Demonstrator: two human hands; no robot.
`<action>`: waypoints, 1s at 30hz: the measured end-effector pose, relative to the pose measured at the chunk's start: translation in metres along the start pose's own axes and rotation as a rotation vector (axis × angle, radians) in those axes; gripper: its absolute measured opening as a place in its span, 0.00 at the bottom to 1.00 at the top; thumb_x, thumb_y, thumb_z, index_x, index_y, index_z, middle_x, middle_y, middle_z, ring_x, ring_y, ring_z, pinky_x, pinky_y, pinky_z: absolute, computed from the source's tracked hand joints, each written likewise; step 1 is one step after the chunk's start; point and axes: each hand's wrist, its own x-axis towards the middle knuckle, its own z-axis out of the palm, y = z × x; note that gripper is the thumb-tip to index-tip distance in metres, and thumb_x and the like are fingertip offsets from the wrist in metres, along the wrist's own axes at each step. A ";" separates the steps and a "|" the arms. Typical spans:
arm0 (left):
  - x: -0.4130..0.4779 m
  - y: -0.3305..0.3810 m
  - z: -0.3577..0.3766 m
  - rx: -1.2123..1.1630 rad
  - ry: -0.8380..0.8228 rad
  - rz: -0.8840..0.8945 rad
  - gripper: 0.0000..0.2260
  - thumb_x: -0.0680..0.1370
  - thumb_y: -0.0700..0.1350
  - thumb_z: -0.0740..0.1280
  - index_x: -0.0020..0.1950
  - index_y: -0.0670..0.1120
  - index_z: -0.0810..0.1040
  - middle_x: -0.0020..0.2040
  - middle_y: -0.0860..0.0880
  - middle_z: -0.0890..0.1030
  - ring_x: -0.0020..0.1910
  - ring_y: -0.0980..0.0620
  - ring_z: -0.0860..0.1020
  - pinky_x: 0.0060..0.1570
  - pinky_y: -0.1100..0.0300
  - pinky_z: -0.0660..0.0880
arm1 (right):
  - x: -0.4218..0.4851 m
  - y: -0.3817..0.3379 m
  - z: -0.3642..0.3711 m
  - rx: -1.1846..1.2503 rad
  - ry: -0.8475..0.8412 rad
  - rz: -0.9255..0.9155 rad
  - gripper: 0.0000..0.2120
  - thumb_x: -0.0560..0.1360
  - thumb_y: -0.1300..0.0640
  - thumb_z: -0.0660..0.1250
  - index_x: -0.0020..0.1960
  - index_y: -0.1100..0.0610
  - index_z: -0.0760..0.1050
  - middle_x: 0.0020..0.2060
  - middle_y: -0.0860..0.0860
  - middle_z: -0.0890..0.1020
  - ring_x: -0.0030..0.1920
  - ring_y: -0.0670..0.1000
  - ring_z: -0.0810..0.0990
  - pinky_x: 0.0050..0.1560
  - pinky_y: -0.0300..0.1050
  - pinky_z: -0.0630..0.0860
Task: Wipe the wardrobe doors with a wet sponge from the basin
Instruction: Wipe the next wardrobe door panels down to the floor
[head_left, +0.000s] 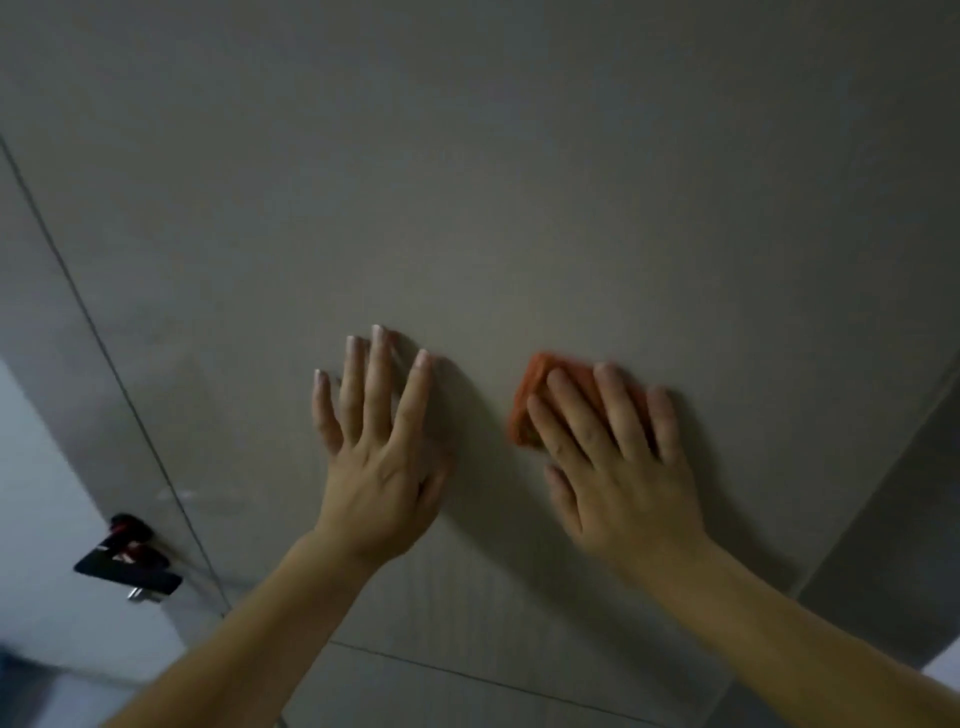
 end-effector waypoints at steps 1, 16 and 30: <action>-0.002 -0.009 -0.004 0.008 0.012 -0.038 0.36 0.81 0.55 0.59 0.83 0.44 0.48 0.82 0.35 0.44 0.81 0.32 0.42 0.74 0.25 0.46 | -0.013 -0.009 0.005 -0.021 -0.026 -0.037 0.35 0.80 0.46 0.62 0.83 0.53 0.55 0.83 0.51 0.52 0.83 0.59 0.46 0.80 0.64 0.42; -0.021 -0.139 -0.048 -0.048 -0.033 -0.132 0.36 0.81 0.54 0.56 0.84 0.44 0.45 0.83 0.37 0.42 0.82 0.35 0.41 0.76 0.28 0.46 | 0.109 -0.116 0.007 -0.107 -0.050 -0.120 0.35 0.79 0.44 0.61 0.83 0.51 0.54 0.82 0.52 0.54 0.82 0.61 0.49 0.80 0.62 0.42; -0.055 -0.232 -0.064 -0.192 -0.038 -0.287 0.39 0.77 0.52 0.61 0.84 0.47 0.46 0.83 0.41 0.40 0.82 0.38 0.40 0.77 0.31 0.49 | 0.216 -0.199 0.003 -0.193 -0.109 -0.149 0.37 0.79 0.43 0.60 0.83 0.52 0.50 0.83 0.53 0.51 0.81 0.63 0.52 0.79 0.64 0.41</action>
